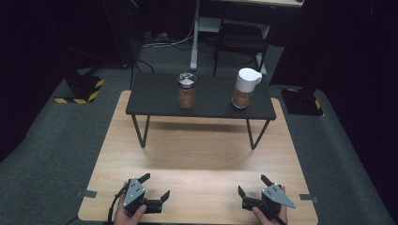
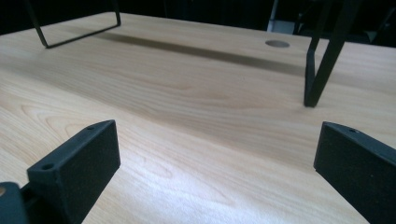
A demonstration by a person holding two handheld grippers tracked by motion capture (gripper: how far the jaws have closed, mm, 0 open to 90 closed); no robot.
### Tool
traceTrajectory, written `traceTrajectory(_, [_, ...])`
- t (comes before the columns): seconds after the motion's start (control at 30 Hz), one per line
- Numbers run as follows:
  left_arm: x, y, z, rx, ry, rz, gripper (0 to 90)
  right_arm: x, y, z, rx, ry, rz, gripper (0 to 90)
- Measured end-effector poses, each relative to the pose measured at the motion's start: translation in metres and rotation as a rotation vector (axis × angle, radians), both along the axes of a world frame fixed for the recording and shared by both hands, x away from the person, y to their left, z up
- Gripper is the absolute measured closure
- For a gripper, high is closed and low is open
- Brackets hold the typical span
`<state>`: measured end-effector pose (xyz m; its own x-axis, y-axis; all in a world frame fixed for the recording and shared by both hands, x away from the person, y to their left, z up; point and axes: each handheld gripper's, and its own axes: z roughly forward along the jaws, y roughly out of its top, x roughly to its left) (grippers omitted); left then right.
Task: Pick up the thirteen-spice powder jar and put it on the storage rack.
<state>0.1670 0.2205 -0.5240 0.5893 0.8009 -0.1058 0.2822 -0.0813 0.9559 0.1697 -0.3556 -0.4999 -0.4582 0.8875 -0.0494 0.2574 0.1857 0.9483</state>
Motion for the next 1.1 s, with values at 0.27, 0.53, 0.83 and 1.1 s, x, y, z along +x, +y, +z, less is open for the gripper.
traceTrajectory(0.27, [0.000, -0.001, 0.000, 0.005, -0.001, -0.002, 0.5, 0.002, 0.001, 0.007, -0.049, 0.057, -0.035, 0.2])
traceTrajectory(0.53, [0.001, -0.001, 0.002, 0.009, 0.009, -0.001, 0.5, 0.006, 0.003, 0.014, -0.051, 0.112, -0.083, 0.2])
traceTrajectory(0.83, [-0.001, -0.005, 0.002, 0.029, -0.005, -0.002, 0.5, 0.001, 0.008, 0.014, -0.101, 0.094, -0.075, 0.3])
traceTrajectory(1.1, [-0.002, -0.005, 0.002, 0.032, -0.010, -0.005, 0.5, 0.002, 0.011, 0.017, -0.132, 0.107, -0.064, 0.4])
